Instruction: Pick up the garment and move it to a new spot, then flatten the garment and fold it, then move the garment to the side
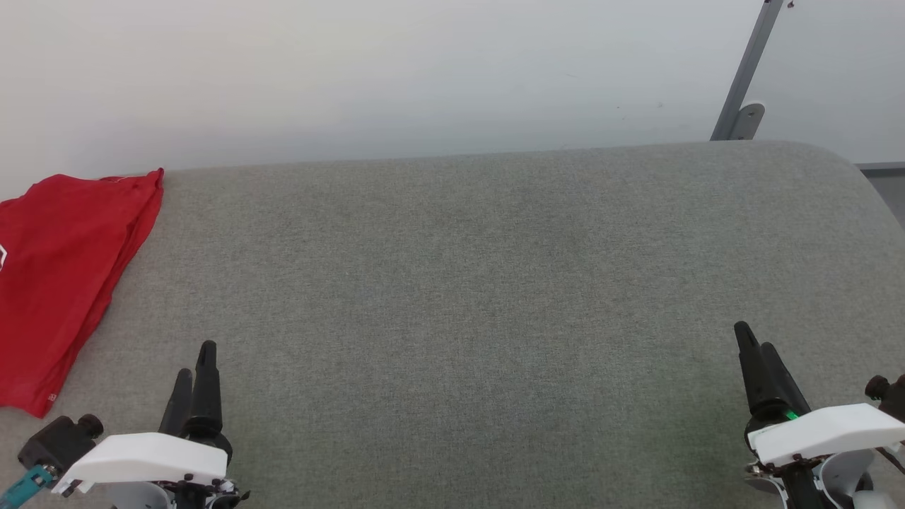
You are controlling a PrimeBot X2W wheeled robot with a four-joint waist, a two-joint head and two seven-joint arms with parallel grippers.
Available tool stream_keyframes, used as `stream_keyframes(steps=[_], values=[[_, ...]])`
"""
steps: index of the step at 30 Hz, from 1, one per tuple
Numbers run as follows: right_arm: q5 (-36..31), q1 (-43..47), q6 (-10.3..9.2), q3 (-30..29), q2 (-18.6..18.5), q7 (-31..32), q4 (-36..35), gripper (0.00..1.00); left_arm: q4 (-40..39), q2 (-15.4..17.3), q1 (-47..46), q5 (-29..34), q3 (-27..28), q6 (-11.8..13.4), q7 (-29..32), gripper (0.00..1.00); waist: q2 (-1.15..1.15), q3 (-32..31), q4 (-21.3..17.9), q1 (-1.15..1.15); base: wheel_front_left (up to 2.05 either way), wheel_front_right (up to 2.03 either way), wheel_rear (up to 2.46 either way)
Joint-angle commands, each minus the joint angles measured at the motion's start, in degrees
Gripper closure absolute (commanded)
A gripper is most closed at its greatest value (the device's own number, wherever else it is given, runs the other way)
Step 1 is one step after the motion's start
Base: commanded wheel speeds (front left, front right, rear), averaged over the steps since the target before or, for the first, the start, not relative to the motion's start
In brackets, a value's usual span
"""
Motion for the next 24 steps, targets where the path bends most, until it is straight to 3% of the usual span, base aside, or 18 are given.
stream_keyframes(steps=[1,24], values=[[-1.7,-0.7,0.0,0.2,-0.6,-0.5,-0.8,0.0,-0.7,0.3,-0.5,2.1,0.3,-0.4,-0.7,0.0,0.0,0.0,0.0,0.0,0.0,0.0,0.0],[-15.9,-0.6,0.0,2.0,-3.1,-3.6,-1.0,0.0,-1.5,-1.4,0.5,19.5,3.6,-4.0,-4.7,0.0,0.0,-0.3,0.1,0.0,0.0,0.0,0.0]])
